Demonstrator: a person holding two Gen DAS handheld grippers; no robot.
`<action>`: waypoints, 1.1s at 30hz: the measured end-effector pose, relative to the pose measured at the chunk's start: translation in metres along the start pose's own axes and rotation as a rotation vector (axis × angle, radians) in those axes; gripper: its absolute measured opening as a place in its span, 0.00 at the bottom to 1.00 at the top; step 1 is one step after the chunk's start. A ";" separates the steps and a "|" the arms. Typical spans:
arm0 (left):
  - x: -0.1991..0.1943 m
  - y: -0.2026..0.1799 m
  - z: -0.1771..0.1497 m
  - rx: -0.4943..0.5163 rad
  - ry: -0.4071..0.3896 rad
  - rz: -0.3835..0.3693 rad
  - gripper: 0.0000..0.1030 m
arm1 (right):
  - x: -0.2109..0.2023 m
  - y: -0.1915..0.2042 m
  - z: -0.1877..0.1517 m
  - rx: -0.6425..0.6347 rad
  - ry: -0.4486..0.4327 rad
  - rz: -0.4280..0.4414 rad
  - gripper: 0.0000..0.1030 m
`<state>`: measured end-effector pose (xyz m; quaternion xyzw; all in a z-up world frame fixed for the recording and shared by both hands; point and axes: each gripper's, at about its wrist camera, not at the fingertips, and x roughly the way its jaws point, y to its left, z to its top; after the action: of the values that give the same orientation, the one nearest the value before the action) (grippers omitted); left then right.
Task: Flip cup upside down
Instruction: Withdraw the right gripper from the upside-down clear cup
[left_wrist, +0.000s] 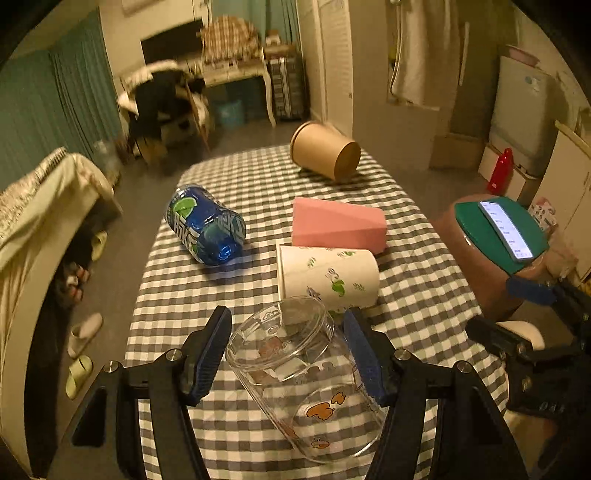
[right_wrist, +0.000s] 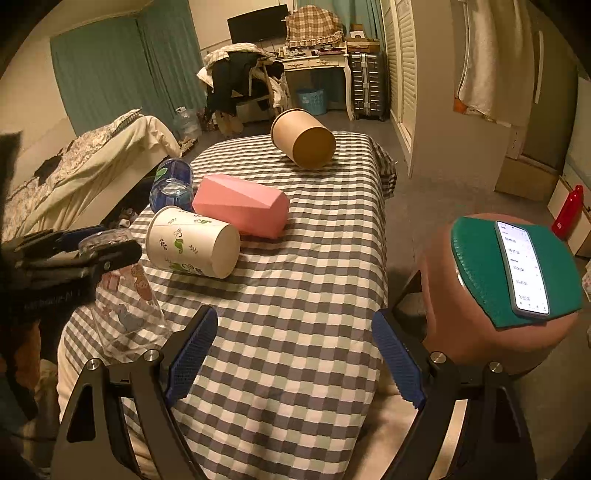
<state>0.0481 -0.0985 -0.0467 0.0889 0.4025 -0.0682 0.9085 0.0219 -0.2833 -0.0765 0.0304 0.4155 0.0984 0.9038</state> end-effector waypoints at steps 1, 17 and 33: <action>-0.004 -0.003 -0.004 0.009 -0.019 0.010 0.63 | 0.000 0.000 0.000 -0.001 0.001 -0.006 0.83; -0.018 -0.015 -0.033 -0.057 -0.028 -0.086 0.63 | -0.020 -0.005 -0.003 0.020 -0.027 -0.058 0.83; -0.080 -0.006 -0.016 -0.083 -0.218 -0.160 0.66 | -0.091 0.013 -0.001 0.017 -0.160 -0.117 0.83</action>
<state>-0.0181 -0.0971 0.0020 0.0108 0.3097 -0.1330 0.9414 -0.0384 -0.2888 -0.0074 0.0213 0.3439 0.0390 0.9380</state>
